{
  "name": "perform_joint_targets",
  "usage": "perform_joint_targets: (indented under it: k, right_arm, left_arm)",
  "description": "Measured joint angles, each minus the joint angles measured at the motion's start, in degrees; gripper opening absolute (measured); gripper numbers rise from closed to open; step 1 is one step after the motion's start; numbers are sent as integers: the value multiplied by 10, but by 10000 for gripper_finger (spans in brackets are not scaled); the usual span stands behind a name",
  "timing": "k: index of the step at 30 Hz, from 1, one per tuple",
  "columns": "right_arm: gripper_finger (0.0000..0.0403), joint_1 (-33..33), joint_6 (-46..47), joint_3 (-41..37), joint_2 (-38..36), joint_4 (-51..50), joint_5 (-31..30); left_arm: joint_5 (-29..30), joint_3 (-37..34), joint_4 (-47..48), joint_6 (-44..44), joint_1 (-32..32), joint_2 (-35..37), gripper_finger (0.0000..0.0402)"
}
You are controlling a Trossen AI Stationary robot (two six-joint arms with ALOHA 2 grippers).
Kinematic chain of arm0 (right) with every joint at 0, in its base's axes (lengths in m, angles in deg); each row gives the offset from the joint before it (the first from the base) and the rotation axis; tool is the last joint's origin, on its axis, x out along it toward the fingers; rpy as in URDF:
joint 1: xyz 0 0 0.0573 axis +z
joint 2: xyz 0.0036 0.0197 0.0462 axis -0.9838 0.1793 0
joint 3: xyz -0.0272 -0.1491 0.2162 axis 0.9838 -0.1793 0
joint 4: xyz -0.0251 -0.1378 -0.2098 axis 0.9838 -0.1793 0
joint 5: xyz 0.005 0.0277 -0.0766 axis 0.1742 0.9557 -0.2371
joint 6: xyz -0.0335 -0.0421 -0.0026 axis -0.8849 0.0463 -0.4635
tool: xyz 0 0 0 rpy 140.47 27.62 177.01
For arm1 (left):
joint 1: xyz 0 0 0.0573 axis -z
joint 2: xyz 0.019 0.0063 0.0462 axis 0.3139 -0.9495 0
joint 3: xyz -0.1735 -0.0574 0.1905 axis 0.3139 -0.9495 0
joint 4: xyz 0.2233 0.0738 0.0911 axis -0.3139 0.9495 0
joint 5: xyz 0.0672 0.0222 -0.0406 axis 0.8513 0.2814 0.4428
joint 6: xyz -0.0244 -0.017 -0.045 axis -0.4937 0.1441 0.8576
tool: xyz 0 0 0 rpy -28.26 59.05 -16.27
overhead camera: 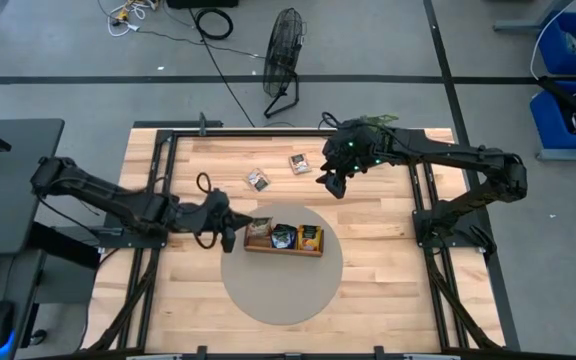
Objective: Pick & Place Tea
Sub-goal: Put the brown tea bag into the left section of the wooden organizer
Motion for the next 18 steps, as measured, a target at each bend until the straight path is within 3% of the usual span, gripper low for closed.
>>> perform_joint_targets:
  k: [8,18]
  right_arm:
    - [217,9,18,0,0,0,-5]
    - [217,8,45,0,0,-1,-5]
  left_arm:
    - [13,-82,-73,15,11,0,0]
    - [-7,-167,-181,-2,-27,0,0]
